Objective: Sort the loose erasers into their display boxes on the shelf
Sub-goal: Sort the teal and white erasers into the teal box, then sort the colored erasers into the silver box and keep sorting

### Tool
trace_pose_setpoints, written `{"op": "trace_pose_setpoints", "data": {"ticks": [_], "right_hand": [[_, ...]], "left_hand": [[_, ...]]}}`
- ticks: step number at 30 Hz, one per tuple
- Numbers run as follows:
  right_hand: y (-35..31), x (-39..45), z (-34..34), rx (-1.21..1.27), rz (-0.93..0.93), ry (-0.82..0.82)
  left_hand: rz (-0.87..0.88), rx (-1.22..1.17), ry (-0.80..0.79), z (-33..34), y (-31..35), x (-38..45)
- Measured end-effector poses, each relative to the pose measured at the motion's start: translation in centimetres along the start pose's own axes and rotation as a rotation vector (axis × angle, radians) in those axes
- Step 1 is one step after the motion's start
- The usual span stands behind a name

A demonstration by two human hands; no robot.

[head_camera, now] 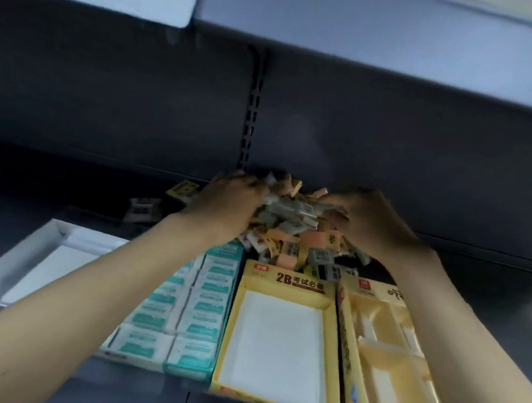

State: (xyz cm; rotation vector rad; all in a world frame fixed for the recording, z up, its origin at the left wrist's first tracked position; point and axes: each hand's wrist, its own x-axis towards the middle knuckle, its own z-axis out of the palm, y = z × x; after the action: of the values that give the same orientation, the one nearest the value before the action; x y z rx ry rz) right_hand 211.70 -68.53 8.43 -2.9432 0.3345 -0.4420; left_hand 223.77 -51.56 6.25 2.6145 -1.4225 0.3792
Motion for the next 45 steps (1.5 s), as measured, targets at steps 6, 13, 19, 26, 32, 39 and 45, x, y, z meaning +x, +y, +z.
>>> {"op": "trace_pose_setpoints", "data": {"ticks": [6,13,19,26,32,39,45], "right_hand": [[-6.3,0.5,1.2,0.063,0.142,0.015],[-13.3,-0.9,3.2,-0.167,0.214,0.013],[-17.8,-1.8,4.9,0.042,0.251,0.042],[-21.9,-0.5,6.8,0.104,0.263,0.082],[-23.8,1.5,8.5,0.159,0.263,0.04],[-25.8,3.2,9.7,0.307,0.181,0.035],[-26.0,3.2,10.5,0.334,0.137,0.008]], "left_hand": [[-0.039,-0.175,0.024,-2.3,-6.4,-3.1],[-0.024,-0.441,-0.007,-2.3,-13.9,-5.3],[-0.059,-0.525,0.058,-1.6,-19.1,-7.2],[-0.029,-0.831,-0.085,-2.0,-22.0,-9.4],[-0.09,-1.14,-0.224,-2.7,-23.3,-10.7],[-0.284,-1.289,-0.248,-2.4,-24.0,-11.5],[-0.357,-1.376,-0.193,-2.1,-23.5,-12.7]]}}
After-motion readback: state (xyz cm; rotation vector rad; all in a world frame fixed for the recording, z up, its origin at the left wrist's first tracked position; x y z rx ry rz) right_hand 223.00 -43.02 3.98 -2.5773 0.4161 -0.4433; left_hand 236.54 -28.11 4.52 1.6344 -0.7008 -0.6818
